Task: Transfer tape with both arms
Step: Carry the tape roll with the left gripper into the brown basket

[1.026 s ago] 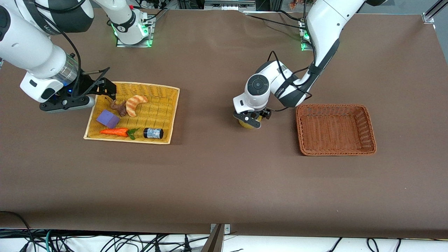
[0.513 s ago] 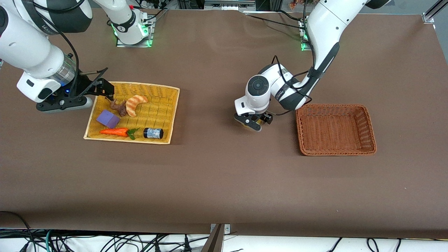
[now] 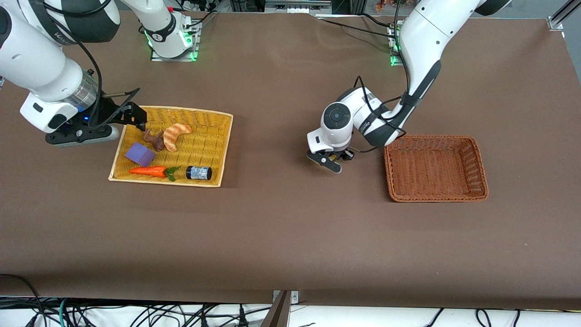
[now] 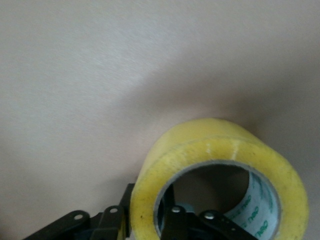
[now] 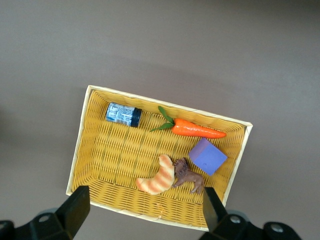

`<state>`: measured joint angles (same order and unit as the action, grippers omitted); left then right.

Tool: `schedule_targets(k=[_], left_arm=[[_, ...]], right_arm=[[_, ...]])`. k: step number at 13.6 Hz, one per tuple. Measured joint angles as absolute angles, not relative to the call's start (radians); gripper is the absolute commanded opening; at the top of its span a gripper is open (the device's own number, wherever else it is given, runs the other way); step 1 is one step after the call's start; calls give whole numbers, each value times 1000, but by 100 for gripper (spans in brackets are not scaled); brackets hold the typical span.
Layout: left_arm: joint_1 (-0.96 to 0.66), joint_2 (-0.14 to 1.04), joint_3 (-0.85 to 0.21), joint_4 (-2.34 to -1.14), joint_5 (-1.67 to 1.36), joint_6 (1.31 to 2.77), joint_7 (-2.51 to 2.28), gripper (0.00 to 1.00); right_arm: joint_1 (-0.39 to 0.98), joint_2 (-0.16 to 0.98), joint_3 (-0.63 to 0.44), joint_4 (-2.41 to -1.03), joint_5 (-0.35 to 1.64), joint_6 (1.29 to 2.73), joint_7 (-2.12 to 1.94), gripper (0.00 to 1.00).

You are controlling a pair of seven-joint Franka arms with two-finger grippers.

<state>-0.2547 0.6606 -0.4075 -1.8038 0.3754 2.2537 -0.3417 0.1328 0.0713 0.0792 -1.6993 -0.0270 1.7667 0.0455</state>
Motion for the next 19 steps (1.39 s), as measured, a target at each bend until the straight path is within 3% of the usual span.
schedule_targets(k=[3,8,13,18,19], left_arm=[[-249,638,-409,-1751,376,2101,-342,0],[-206,567,-407,-1578,380,1609,-256,0],[16,580,-400,-1570,389,1582,100,0],[180,653,-397,-1577,418,1693,344,0],[189,675,-397,-1577,419,1721,353,42]], right_arm=[[131,70,78,-1690,-29,1765,39,100],[121,63,63,-1650,-30,1710,30,100],[120,62,62,-1648,-30,1702,29,100],[120,62,62,-1646,-31,1702,29,100],[120,62,62,-1646,-31,1702,29,100]])
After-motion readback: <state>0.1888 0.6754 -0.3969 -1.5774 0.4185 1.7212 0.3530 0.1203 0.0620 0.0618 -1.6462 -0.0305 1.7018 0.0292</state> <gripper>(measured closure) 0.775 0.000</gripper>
